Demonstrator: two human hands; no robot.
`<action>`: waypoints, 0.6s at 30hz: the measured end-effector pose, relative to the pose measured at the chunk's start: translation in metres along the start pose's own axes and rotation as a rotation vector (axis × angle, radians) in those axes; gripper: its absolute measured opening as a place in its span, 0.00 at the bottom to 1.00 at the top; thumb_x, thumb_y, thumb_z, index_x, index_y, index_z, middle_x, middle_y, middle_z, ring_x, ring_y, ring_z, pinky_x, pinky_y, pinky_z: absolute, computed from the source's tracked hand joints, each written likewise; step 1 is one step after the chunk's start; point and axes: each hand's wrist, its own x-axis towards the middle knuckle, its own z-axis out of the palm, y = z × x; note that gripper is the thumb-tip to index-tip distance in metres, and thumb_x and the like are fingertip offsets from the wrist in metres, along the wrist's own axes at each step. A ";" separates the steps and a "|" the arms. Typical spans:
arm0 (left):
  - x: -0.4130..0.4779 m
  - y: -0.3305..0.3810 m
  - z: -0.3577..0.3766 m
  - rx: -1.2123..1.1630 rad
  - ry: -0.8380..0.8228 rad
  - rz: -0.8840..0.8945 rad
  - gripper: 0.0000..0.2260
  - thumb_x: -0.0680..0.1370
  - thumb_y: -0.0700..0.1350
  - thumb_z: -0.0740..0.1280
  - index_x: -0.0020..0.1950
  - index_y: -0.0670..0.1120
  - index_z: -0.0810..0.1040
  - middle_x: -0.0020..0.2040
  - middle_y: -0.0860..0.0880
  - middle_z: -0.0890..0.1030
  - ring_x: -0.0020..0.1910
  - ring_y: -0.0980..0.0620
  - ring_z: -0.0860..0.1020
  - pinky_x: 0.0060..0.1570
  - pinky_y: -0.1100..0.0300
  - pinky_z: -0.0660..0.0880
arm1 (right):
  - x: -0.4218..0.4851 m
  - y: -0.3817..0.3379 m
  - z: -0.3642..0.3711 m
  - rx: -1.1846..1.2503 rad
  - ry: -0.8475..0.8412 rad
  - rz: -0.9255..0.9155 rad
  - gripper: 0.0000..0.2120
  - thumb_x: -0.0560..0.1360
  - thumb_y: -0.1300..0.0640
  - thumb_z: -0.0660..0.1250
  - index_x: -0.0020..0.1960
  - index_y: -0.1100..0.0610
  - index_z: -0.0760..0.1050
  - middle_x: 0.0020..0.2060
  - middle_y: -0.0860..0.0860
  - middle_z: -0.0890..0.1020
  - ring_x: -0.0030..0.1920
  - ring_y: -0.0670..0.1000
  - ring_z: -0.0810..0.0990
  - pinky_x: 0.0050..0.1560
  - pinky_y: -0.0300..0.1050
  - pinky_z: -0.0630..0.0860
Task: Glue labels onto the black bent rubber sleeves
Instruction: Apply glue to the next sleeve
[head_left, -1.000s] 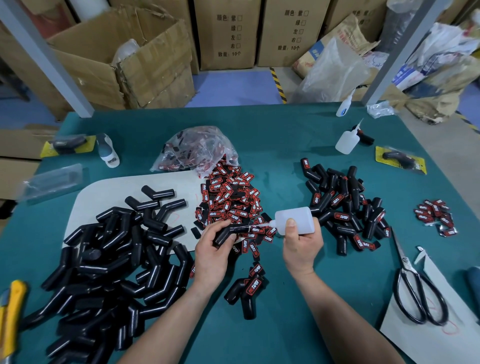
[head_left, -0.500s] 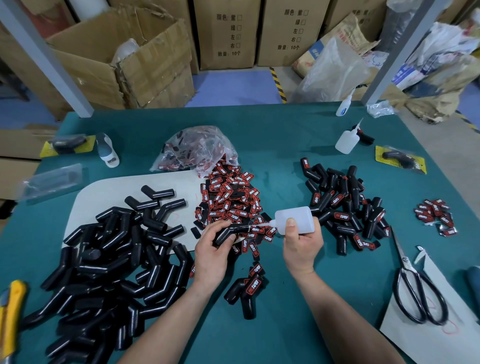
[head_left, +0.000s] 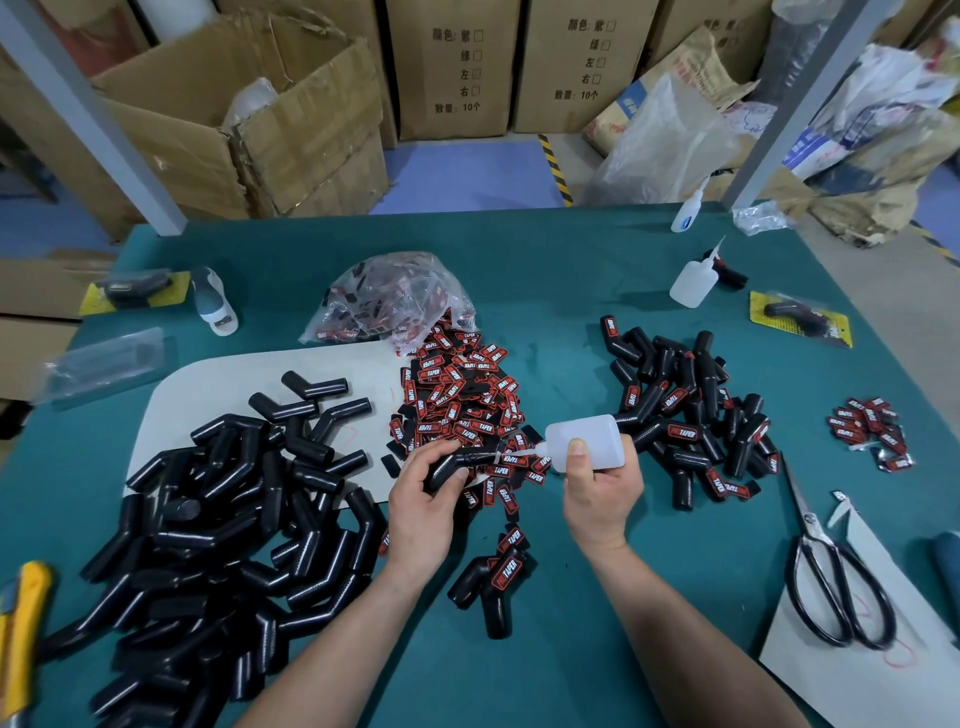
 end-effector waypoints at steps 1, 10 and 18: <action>0.000 0.000 0.000 0.001 -0.001 0.001 0.15 0.77 0.32 0.72 0.59 0.49 0.83 0.59 0.58 0.82 0.61 0.66 0.77 0.62 0.75 0.67 | 0.000 0.000 0.000 -0.004 -0.005 -0.001 0.09 0.69 0.44 0.68 0.41 0.46 0.70 0.34 0.37 0.80 0.33 0.38 0.75 0.33 0.34 0.71; 0.000 -0.002 -0.001 -0.016 -0.025 -0.032 0.14 0.79 0.36 0.72 0.61 0.50 0.83 0.60 0.59 0.81 0.63 0.61 0.78 0.66 0.69 0.70 | 0.000 0.000 -0.001 -0.016 -0.001 -0.006 0.10 0.69 0.43 0.68 0.40 0.47 0.70 0.29 0.42 0.76 0.32 0.38 0.75 0.32 0.40 0.72; 0.000 -0.002 -0.001 -0.042 -0.025 -0.046 0.14 0.78 0.37 0.73 0.62 0.50 0.83 0.59 0.60 0.81 0.62 0.60 0.79 0.64 0.68 0.73 | 0.000 -0.004 -0.002 -0.004 0.002 -0.039 0.08 0.69 0.44 0.68 0.41 0.45 0.70 0.30 0.42 0.76 0.33 0.37 0.76 0.32 0.33 0.71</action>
